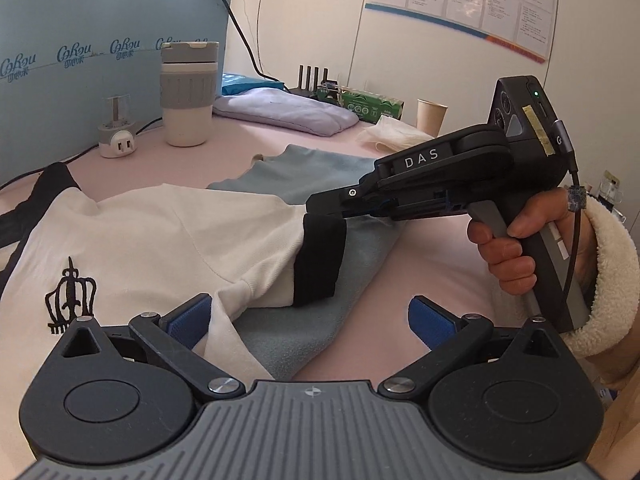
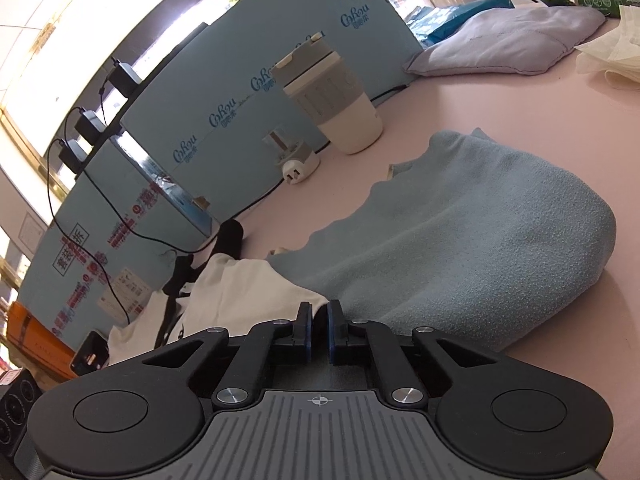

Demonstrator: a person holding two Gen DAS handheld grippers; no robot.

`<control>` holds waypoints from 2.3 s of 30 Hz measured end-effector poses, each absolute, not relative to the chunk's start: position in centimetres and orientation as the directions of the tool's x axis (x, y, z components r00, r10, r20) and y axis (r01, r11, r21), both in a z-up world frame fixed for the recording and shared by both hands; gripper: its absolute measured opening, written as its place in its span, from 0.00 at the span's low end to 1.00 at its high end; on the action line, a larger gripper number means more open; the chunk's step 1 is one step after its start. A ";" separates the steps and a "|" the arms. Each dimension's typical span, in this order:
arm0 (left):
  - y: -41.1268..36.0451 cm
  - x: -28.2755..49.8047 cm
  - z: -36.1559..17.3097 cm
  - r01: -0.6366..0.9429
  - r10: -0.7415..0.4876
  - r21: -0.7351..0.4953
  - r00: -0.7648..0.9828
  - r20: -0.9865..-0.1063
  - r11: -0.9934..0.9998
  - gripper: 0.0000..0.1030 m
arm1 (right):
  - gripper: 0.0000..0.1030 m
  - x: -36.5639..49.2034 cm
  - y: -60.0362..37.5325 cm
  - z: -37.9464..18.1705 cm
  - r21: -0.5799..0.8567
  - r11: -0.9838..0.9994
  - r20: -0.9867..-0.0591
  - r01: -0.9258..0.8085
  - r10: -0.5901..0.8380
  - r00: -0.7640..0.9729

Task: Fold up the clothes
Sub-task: 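Grasp the black-trimmed sleeve cuff with the right gripper, then lift the sleeve and fold it over the shirt body, then open the right gripper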

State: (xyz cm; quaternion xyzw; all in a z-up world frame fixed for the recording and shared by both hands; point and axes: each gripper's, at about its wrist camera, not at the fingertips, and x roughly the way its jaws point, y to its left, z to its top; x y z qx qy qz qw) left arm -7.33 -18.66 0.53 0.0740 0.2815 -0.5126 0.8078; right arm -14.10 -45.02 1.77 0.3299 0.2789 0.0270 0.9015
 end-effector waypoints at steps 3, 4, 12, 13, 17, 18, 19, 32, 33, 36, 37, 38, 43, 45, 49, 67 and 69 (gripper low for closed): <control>-18.2 -6.9 0.5 0.864 -0.802 -0.214 0.295 -0.519 0.456 1.00 | 0.06 -13.9 -45.1 1.9 0.635 0.762 -0.467 0.131 0.242 0.851; -18.1 -6.8 0.4 0.863 -0.805 -0.221 0.292 -0.516 0.455 1.00 | 0.06 -13.8 -45.2 2.1 0.646 0.752 -0.457 0.127 0.248 0.854; -18.0 -6.6 0.4 0.860 -0.809 -0.233 0.287 -0.513 0.453 1.00 | 0.06 -12.9 -44.7 4.3 0.714 0.697 -0.380 0.065 0.308 0.872; -18.0 -6.6 0.4 0.860 -0.810 -0.236 0.286 -0.512 0.452 1.00 | 0.06 -12.6 -44.4 4.7 0.713 0.699 -0.375 0.055 0.314 0.872; -17.9 -6.5 0.5 0.859 -0.813 -0.242 0.283 -0.509 0.451 1.00 | 0.06 -11.2 -42.5 6.0 0.708 0.706 -0.360 0.001 0.360 0.861; -17.9 -6.4 0.5 0.860 -0.813 -0.242 0.282 -0.509 0.450 1.00 | 0.06 -10.7 -41.8 6.3 0.705 0.709 -0.361 -0.013 0.376 0.853; -17.8 -6.4 0.5 0.860 -0.813 -0.242 0.282 -0.509 0.450 1.00 | 0.06 -10.3 -41.1 6.6 0.701 0.712 -0.363 -0.027 0.390 0.846; -17.2 -6.0 0.6 0.864 -0.822 -0.258 0.261 -0.507 0.433 1.00 | 0.06 -4.3 -31.4 8.3 0.602 0.772 -0.548 -0.206 0.587 0.596; -17.0 -5.8 0.5 0.862 -0.825 -0.268 0.255 -0.504 0.430 1.00 | 0.06 -4.1 -31.1 8.3 0.592 0.778 -0.561 -0.211 0.586 0.585; -16.5 -5.1 0.5 0.853 -0.839 -0.308 0.238 -0.489 0.422 1.00 | 0.11 -4.1 -30.9 8.2 0.604 0.767 -0.564 -0.217 0.603 0.564; -16.3 -4.9 0.4 0.850 -0.842 -0.317 0.235 -0.485 0.420 1.00 | 0.11 -4.3 -31.1 8.4 0.609 0.762 -0.557 -0.218 0.607 0.567; -16.3 -4.8 0.4 0.849 -0.844 -0.323 0.233 -0.483 0.419 1.00 | 0.12 -4.7 -31.4 9.0 0.611 0.760 -0.541 -0.222 0.605 0.584; -16.2 -4.5 0.3 0.853 -0.839 -0.309 0.238 -0.489 0.422 1.00 | 0.18 -7.7 -34.1 12.4 0.573 0.780 -0.446 -0.253 0.556 0.701; -16.1 -4.6 0.4 0.852 -0.840 -0.310 0.237 -0.488 0.421 1.00 | 0.25 -8.6 -35.3 12.9 0.543 0.809 -0.446 -0.226 0.506 0.739; -15.9 -4.4 0.2 0.852 -0.841 -0.314 0.235 -0.486 0.420 1.00 | 0.28 -9.3 -36.8 11.6 0.495 0.856 -0.519 -0.148 0.428 0.740; -16.0 -3.7 -0.3 0.849 -0.847 -0.328 0.229 -0.480 0.415 1.00 | 0.48 -9.8 -32.8 7.4 0.316 0.915 -0.670 -0.250 0.402 0.624; -16.0 -3.7 -0.3 0.849 -0.846 -0.325 0.230 -0.481 0.416 1.00 | 0.33 -9.9 -32.3 7.5 0.296 0.914 -0.668 -0.278 0.406 0.624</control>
